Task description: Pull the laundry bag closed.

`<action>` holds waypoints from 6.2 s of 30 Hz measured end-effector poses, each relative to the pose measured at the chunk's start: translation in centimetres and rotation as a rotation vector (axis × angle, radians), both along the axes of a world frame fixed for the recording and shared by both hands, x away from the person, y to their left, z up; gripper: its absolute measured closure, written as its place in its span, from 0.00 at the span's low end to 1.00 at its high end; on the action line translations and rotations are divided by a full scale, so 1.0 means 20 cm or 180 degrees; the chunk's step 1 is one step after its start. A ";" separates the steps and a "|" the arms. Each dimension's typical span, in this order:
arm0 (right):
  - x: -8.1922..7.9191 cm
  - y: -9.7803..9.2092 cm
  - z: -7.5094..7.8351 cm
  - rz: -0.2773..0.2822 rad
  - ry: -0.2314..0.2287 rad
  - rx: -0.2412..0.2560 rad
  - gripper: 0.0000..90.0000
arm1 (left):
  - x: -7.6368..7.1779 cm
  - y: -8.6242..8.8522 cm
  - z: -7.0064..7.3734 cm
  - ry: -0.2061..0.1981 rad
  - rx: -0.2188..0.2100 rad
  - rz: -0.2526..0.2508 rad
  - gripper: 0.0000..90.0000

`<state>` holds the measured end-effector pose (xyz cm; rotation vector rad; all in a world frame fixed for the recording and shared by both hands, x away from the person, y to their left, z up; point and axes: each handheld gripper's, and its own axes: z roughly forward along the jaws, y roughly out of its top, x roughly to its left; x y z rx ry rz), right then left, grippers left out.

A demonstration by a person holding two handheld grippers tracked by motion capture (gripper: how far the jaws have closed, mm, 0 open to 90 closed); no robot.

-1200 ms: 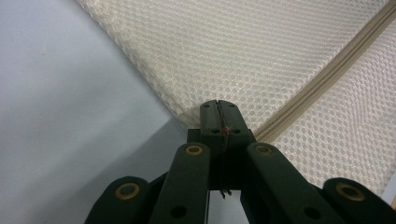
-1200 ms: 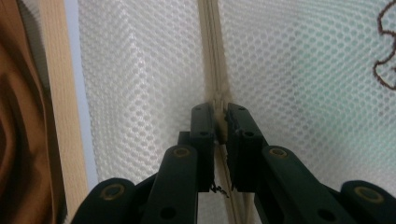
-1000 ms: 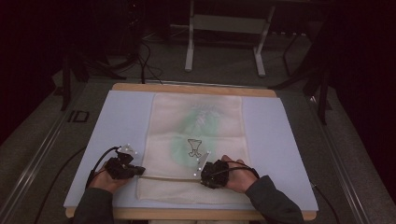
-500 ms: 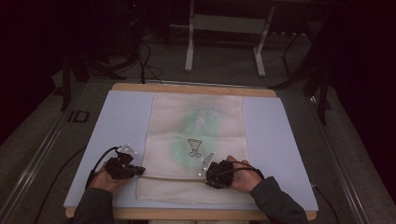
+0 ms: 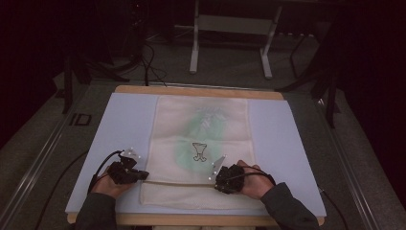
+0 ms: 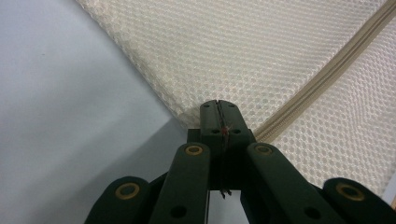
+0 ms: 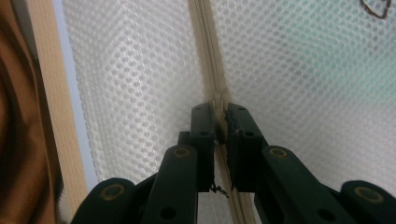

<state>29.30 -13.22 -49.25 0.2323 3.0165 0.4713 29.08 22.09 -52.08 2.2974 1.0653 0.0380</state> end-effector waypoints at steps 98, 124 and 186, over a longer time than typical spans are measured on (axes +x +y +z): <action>0.02 -0.41 0.05 -0.0408 0.0135 0.0031 0.91 | 0.00 0.00 0.00 0.0009 -0.0002 0.0001 1.00; 0.04 -0.48 0.05 -0.0434 0.0210 0.0032 0.91 | 0.00 0.00 0.00 0.0006 0.0006 -0.0006 1.00; 0.09 -0.81 -0.05 -0.1763 -0.0282 0.1329 0.72 | 0.00 0.03 0.02 -0.0185 -0.0240 0.0019 0.94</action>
